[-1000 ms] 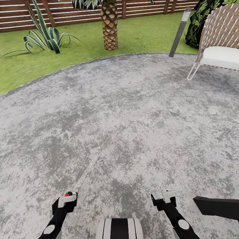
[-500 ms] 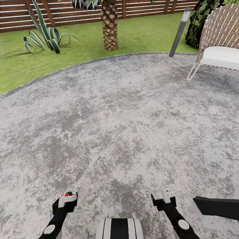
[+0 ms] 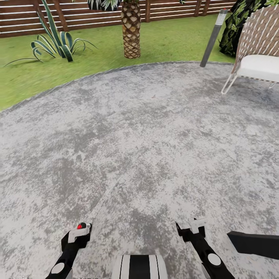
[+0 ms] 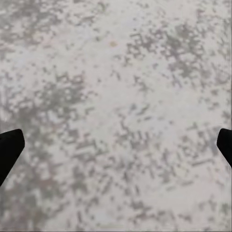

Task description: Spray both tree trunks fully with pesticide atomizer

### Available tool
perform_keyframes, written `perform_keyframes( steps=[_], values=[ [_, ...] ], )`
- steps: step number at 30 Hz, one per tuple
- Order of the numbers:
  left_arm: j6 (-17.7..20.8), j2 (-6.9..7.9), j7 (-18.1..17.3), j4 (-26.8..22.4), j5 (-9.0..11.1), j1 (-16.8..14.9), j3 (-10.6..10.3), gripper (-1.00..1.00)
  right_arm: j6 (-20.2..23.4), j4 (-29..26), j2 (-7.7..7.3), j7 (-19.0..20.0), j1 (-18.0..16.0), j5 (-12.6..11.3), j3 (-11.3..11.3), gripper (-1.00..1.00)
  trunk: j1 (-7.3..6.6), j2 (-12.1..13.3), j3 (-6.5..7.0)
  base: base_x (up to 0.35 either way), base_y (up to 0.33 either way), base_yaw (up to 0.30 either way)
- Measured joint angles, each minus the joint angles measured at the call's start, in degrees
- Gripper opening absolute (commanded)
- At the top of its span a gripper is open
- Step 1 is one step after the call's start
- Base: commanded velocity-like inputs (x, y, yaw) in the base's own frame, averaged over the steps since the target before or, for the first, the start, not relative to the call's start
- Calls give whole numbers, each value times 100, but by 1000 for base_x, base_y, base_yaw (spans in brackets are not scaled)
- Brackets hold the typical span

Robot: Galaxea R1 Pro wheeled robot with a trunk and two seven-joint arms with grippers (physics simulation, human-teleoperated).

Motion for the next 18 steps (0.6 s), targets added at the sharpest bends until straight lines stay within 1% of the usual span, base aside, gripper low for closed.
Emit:
perform_keyframes(
  steps=[2,6,11,14,18],
  values=[
    [0,0,1,-3,1,0,0,100,-1,-64,-1,-2,2,1,0,100,0,0,0,0,0,235],
    [0,-8,6,3,7,-1,0,100,-1,-194,-2,-2,1,7,-1,100,0,0,0,0,0,87],
    [-4,-33,3,-2,6,-1,-9,100,-1,-355,-2,-3,1,8,-1,100,0,0,0,0,0,16],
    [-14,-84,0,-14,1,-1,-21,100,-1,-365,-2,-3,1,8,-1,100,0,0,0,8,-5,2],
    [-15,-109,0,-38,0,-2,-31,100,1,-367,-2,-3,2,8,-2,100,-1,0,0,93,-114,0]
  ],
)
